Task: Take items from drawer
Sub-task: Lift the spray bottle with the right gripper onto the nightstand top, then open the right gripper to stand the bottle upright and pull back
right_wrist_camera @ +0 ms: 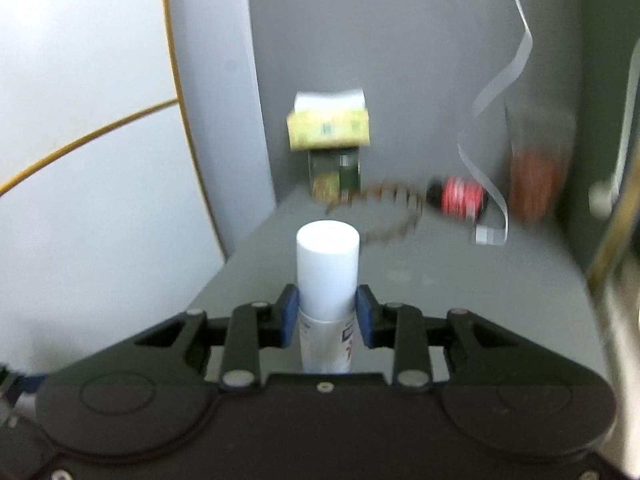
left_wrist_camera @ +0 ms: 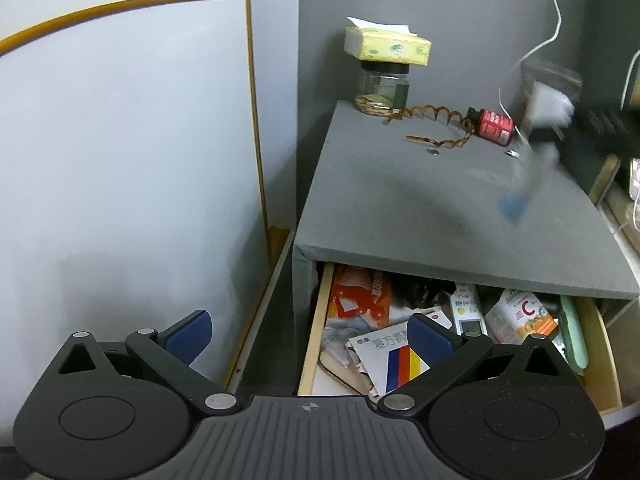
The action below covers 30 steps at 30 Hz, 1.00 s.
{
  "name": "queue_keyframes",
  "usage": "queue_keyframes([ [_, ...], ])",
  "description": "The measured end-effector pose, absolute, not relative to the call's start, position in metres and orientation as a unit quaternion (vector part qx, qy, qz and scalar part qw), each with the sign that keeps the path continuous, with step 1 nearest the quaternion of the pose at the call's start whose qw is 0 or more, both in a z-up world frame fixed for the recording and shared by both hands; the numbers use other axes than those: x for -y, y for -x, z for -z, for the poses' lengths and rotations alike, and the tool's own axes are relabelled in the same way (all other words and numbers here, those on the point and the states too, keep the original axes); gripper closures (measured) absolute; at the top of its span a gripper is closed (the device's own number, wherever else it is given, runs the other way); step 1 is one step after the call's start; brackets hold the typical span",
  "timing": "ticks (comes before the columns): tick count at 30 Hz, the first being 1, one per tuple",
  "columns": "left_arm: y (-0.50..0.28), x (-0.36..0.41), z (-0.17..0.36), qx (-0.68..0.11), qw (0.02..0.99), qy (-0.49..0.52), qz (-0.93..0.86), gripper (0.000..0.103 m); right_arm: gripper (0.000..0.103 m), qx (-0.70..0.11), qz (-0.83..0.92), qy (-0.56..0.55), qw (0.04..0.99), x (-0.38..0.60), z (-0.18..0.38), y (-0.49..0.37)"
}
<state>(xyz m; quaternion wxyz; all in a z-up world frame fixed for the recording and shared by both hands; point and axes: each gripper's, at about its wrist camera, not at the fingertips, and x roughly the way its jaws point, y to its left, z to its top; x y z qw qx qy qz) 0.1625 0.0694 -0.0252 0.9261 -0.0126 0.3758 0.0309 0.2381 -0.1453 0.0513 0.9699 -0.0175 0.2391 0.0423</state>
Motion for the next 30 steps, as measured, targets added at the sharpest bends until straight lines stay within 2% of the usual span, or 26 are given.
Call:
queue_keyframes([
  [6, -0.162, -0.07, 0.027, -0.377, 0.926, 0.011, -0.031, 0.0, 0.073, -0.28, -0.037, 0.051, 0.958, 0.136, -0.039, -0.292],
  [12, -0.163, -0.071, 0.027, -0.377, 0.926, 0.018, -0.028, 0.0, 0.07, -0.281, -0.042, 0.065, 0.957, 0.128, -0.021, -0.298],
  [13, -0.163, -0.071, 0.027, -0.376, 0.926, 0.018, -0.027, 0.0, 0.064, -0.282, -0.045, 0.065, 0.956, 0.128, -0.02, -0.297],
  [14, -0.163, -0.071, 0.027, -0.376, 0.926, 0.018, -0.026, 0.0, 0.054, -0.283, -0.045, 0.067, 0.956, 0.128, -0.019, -0.294],
  [17, -0.163, -0.07, 0.027, -0.375, 0.926, 0.018, -0.024, 0.0, 0.045, -0.282, -0.043, 0.07, 0.956, 0.128, -0.018, -0.293],
  [22, -0.163, -0.071, 0.027, -0.377, 0.926, 0.023, -0.023, 0.0, 0.038, -0.276, -0.049, 0.039, 0.959, 0.139, -0.016, -0.288],
  [30, -0.164, -0.073, 0.027, -0.379, 0.925, 0.029, -0.021, 0.0, 0.038, -0.285, -0.042, -0.004, 0.958, 0.156, -0.002, -0.294],
])
